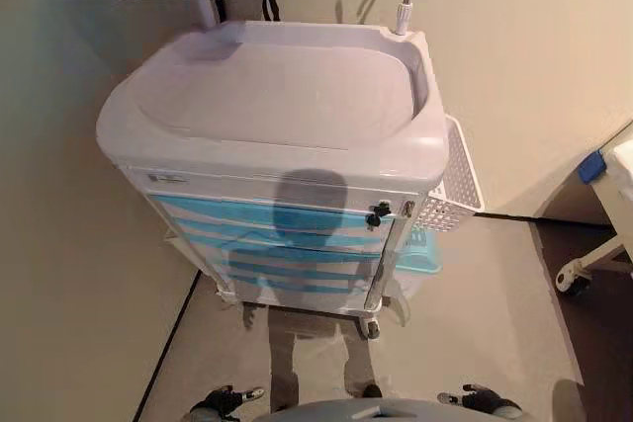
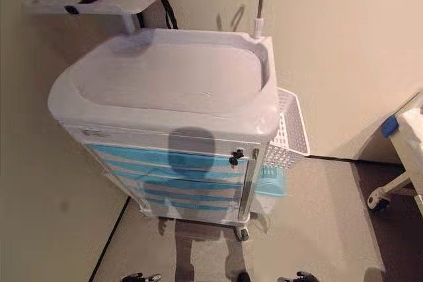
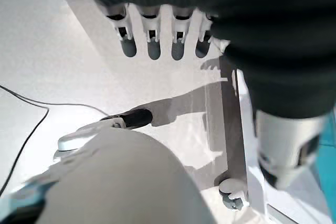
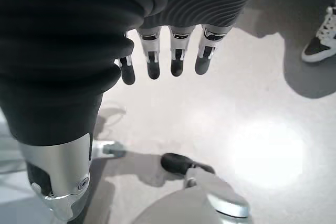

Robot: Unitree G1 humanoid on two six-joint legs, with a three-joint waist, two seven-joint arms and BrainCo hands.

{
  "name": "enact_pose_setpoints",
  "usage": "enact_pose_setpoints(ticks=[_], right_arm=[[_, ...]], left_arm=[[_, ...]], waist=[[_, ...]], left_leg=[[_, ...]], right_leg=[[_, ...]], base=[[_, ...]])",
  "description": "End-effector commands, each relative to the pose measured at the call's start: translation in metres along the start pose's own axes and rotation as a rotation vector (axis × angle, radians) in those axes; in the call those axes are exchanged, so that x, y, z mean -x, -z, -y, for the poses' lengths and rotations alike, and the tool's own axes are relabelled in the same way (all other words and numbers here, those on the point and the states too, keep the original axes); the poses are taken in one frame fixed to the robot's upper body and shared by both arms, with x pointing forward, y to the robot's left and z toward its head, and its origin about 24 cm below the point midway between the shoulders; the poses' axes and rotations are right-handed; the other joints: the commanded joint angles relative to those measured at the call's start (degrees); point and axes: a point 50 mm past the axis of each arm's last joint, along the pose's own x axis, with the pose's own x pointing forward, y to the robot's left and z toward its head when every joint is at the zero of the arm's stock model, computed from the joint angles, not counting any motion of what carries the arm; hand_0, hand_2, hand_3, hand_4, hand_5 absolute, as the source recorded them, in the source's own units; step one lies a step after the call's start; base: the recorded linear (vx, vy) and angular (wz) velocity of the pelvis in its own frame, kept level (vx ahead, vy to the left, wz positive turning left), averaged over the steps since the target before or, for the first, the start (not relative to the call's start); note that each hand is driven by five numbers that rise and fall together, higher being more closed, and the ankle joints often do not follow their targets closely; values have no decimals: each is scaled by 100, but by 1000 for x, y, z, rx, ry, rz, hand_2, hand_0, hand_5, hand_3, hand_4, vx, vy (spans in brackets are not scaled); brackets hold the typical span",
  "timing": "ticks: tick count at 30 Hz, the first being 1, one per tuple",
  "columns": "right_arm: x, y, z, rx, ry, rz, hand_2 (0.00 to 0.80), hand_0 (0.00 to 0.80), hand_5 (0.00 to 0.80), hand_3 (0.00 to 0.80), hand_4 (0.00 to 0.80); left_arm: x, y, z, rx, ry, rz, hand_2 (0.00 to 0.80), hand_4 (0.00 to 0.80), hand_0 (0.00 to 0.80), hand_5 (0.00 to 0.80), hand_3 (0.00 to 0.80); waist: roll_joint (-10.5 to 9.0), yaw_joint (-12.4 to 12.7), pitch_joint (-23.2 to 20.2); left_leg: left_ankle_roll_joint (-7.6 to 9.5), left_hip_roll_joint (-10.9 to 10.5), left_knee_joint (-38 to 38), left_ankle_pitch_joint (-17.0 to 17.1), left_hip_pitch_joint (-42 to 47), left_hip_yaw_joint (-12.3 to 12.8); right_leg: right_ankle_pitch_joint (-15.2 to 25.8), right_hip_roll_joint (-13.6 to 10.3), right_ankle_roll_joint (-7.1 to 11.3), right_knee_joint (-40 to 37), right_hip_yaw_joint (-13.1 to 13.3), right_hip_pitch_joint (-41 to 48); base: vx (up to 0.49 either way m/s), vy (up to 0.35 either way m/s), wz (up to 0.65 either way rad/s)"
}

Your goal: Open the drawer and pick up the medicine

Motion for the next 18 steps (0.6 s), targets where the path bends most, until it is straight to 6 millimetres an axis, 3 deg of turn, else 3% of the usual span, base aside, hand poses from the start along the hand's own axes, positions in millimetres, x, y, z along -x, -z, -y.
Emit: enact_pose_setpoints(ticks=[1,12,18], right_arm=[[-1,-4,-7,1,-18,-8,0,0,0,0,0],[-1,-5,-8,5,-18,0,0,0,0,0,0],[-1,-2,-9,-10,-11,-9,0,0,0,0,0]], left_arm=[[-1,-3,-13,-32,-32,-2,0,0,0,0,0],[0,2,-10,10,-32,-23,0,0,0,0,0],[0,1,-9,178,-39,-12,0,0,0,0,0]], waist=[[-301,-106,-52],[-287,-83,-48],[-305,-74,-21]], left_leg=[[117,-350,-1,-73,-79,208],[119,-351,-1,-85,-45,191],[131,-356,-1,-104,-20,168]], right_leg=[[-507,-251,548,69,-23,288],[-508,-268,559,52,-52,322],[-544,-280,558,71,-55,352]], base=[[0,0,0],[0,0,0],[11,-1,0]])
